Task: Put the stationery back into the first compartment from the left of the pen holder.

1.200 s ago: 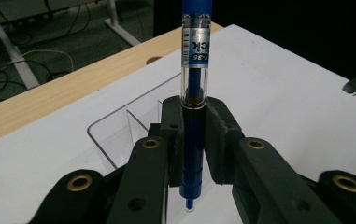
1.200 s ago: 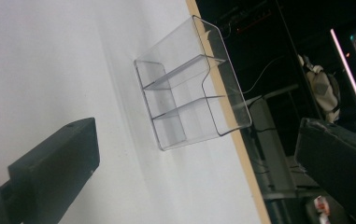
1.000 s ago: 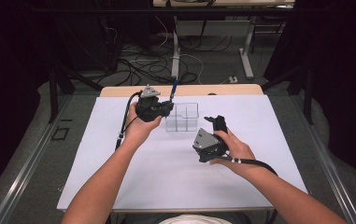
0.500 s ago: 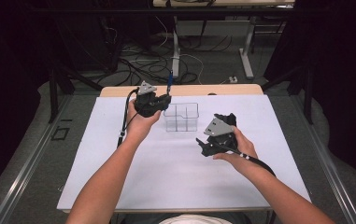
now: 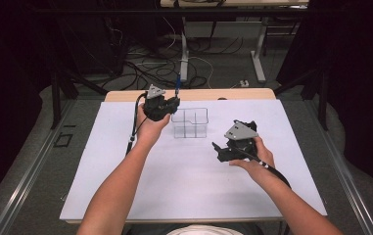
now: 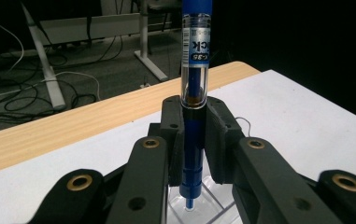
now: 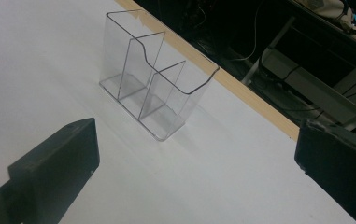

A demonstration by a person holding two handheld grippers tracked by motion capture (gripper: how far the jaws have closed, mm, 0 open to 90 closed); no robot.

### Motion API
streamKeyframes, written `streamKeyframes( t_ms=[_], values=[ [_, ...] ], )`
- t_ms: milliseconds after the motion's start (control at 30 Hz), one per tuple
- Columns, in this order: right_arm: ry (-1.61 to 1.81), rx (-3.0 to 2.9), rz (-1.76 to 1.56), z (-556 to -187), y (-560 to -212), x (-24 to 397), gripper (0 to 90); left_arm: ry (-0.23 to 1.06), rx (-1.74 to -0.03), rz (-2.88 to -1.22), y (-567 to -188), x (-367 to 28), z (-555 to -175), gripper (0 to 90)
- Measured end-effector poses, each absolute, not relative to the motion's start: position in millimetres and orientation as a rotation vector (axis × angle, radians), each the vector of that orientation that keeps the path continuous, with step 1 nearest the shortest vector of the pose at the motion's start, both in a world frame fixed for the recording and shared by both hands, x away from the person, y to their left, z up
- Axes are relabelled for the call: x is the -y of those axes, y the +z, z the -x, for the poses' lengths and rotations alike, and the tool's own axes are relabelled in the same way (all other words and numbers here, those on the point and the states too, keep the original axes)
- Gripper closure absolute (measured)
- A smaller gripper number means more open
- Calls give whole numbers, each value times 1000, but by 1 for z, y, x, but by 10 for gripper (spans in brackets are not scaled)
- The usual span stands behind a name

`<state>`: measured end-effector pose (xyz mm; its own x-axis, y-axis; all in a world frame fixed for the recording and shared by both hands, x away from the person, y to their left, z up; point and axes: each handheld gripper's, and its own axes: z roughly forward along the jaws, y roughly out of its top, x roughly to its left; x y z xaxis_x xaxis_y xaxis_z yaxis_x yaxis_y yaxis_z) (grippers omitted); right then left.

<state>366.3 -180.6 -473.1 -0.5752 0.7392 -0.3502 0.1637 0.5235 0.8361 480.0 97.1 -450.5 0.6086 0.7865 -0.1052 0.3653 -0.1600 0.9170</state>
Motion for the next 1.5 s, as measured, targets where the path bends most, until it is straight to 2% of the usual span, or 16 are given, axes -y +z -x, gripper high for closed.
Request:
streamKeyframes(
  t_ms=[200,1000,1200,1233,1267,1367,1500],
  values=[
    [1028,-2047,-741,-365,-481,182,0,514,-955,-1769,-458,-91,-486,790],
    [1053,-2039,-779,-367,-484,187,0,446,-1023,-1824,-480,-88,-490,777],
    [1057,-2034,-796,-367,-483,190,0,475,-1023,-1829,-471,-95,-485,548],
    [1057,-2034,-796,-367,-483,190,0,480,-1031,-1834,-469,-96,-483,548],
    [1059,-2032,-798,-367,-482,190,0,491,-1032,-1828,-467,-98,-482,482],
    [1064,-2031,-803,-367,-481,192,0,499,-1031,-1824,-461,-104,-477,372],
    [1075,-2019,-822,-367,-480,193,0,498,-1005,-1832,-454,-113,-467,319]
  ],
)
